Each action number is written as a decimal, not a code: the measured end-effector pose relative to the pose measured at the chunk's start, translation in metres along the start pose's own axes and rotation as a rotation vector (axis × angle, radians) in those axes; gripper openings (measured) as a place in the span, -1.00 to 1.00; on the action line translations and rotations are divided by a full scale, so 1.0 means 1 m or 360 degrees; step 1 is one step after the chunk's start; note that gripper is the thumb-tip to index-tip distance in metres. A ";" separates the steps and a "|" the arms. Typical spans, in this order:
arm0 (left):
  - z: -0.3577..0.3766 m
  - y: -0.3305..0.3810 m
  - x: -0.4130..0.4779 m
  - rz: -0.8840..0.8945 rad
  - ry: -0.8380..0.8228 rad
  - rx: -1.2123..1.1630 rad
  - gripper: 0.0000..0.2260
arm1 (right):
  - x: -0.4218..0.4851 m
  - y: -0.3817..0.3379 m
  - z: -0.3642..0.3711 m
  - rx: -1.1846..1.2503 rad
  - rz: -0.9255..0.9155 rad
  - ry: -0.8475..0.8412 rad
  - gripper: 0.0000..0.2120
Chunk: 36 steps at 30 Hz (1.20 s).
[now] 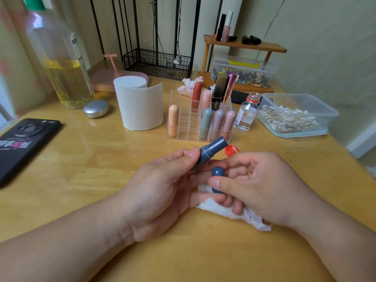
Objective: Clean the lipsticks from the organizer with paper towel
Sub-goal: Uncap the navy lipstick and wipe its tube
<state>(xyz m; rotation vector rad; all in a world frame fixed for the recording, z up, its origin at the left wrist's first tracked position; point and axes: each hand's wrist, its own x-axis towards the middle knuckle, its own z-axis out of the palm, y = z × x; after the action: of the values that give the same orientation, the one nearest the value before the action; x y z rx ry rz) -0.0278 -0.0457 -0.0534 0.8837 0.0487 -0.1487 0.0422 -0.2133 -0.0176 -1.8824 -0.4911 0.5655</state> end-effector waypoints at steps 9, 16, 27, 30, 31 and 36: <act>0.006 0.002 -0.002 0.0008 0.0119 0.0023 -0.54 | 0.011 0.003 -0.022 0.0435 0.0243 -0.0059 -0.88; 0.004 0.000 -0.002 0.0018 0.0209 0.0122 -0.53 | 0.014 -0.004 -0.027 0.1259 0.0381 -0.0006 -0.86; 0.004 -0.005 -0.001 0.0070 0.0186 0.0187 -0.86 | 0.012 0.001 -0.016 0.1357 0.0153 0.0032 -0.87; 0.004 -0.005 -0.001 0.0073 0.0216 0.0187 -0.93 | 0.011 0.003 -0.016 0.1259 -0.0014 0.0095 -0.80; 0.004 -0.004 -0.002 0.0069 0.0218 0.0191 -0.91 | 0.011 0.004 -0.016 0.1210 -0.0092 0.0110 -0.79; 0.003 -0.005 -0.001 0.0061 0.0173 0.0229 -0.80 | 0.009 0.009 -0.018 0.0832 -0.0421 0.0063 -0.79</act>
<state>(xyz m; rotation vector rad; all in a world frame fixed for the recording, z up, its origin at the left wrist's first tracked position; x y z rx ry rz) -0.0300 -0.0509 -0.0553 1.0351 0.1236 -0.0689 0.0609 -0.2240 -0.0213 -1.3052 -0.4997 0.4278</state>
